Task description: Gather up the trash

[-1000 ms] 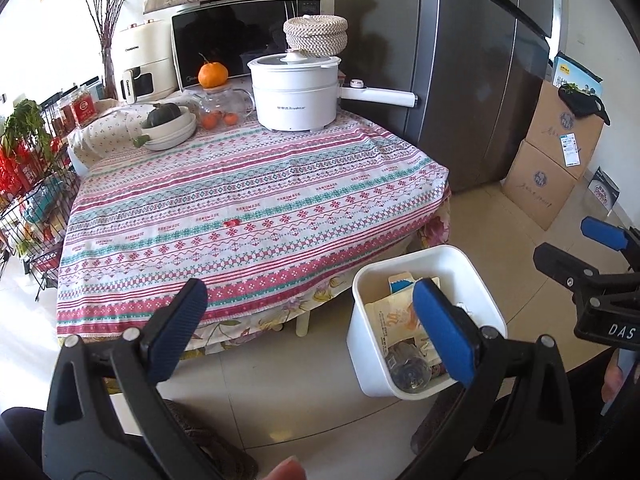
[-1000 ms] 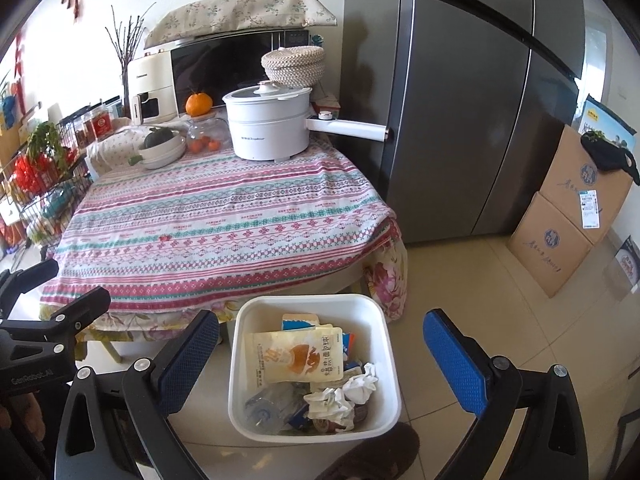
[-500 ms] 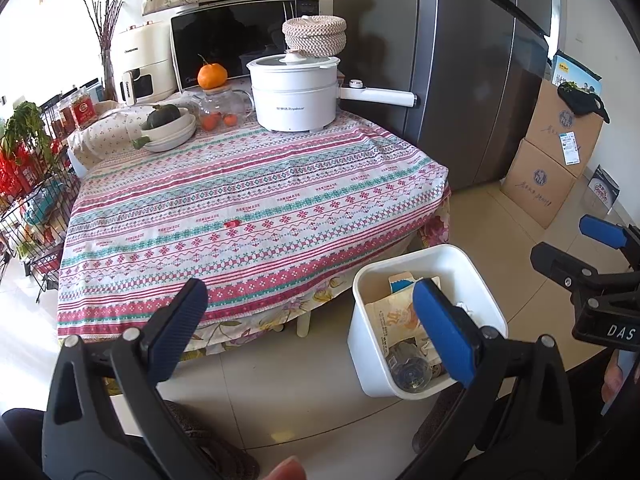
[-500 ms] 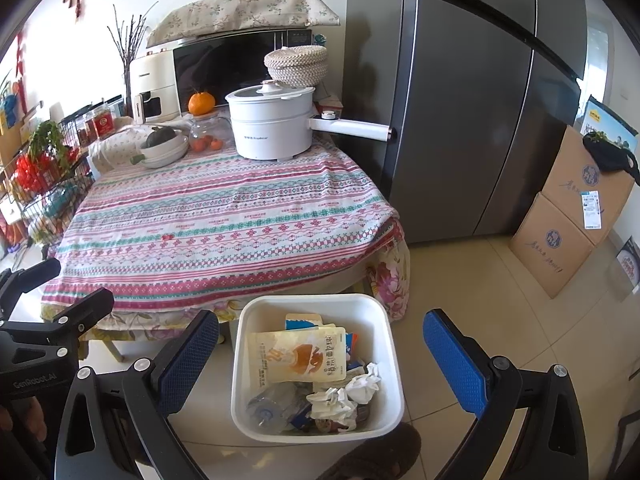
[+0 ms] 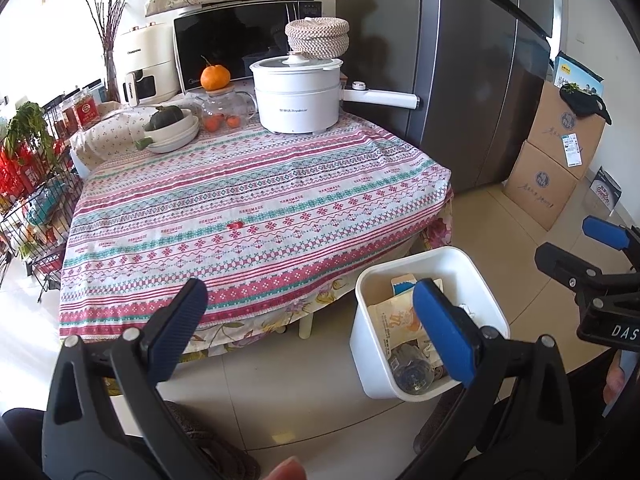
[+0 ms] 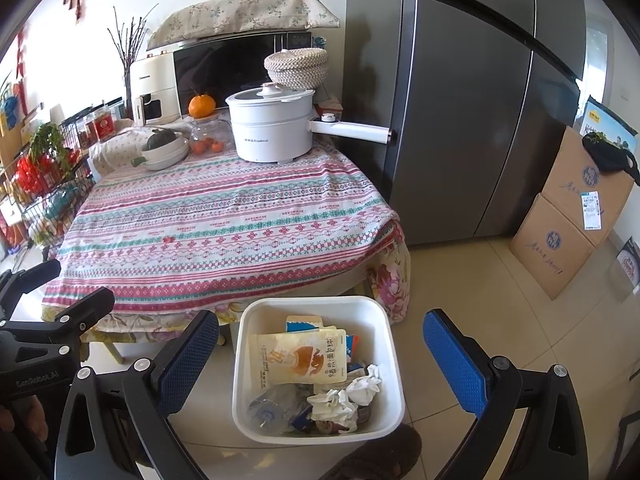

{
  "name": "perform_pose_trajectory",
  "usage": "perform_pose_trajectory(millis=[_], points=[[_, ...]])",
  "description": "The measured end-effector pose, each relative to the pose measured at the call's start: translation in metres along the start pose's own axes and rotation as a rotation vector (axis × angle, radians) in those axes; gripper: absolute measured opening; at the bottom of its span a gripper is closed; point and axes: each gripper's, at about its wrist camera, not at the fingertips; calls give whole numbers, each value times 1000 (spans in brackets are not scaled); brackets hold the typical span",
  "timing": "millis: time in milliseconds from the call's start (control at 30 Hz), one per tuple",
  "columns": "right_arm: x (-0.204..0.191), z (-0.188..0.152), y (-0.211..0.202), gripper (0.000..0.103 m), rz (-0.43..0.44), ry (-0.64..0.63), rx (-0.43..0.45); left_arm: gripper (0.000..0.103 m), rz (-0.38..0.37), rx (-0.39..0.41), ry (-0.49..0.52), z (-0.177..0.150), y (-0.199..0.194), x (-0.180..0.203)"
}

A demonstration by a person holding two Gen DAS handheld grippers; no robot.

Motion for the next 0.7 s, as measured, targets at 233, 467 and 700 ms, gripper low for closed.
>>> perform_pose_trajectory(millis=[233, 467, 700], points=[[0, 0, 0, 103, 0, 1, 1, 102, 0, 0, 1, 0, 0, 1], [0, 1, -1, 103, 0, 0, -1, 102, -1, 0, 2, -1, -1, 0], [0, 0, 0, 103, 1, 1, -2, 102, 4, -1, 4, 0, -1, 0]])
Point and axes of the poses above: each gripper's, at about its wrist camera, not at the fingertips, and y roughly the way its jaws point, x to its right, z to its top, and after that the axes turned 5 degrees about -z, right-handed
